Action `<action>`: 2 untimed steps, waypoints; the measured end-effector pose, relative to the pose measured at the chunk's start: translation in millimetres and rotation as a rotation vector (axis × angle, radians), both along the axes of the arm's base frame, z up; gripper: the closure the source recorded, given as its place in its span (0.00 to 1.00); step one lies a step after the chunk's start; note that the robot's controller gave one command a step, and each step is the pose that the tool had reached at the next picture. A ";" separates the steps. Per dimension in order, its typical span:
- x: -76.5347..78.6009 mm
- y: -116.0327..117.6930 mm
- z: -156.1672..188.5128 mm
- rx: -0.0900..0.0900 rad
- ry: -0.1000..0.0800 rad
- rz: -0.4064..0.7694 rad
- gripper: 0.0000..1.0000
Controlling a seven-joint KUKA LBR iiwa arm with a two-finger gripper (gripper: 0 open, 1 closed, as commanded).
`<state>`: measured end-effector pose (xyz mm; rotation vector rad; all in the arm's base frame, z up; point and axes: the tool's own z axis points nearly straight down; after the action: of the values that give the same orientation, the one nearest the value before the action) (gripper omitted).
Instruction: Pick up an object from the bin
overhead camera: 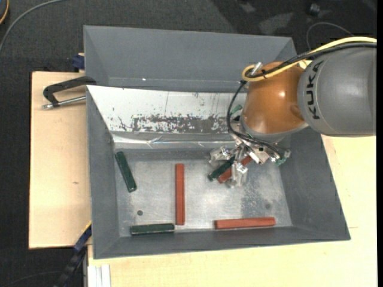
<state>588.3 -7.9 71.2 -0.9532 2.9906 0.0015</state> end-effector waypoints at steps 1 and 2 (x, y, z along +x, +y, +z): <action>-5.7 -3.0 121.8 0.000 -0.012 -0.054 1.00; -17.4 18.5 294.9 0.000 -0.015 -0.016 1.00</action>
Offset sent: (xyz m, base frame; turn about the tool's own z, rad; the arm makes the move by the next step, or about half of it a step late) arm -0.0086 -0.0040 0.1154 0.0531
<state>570.9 10.6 366.1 -0.9250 2.9849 -0.0054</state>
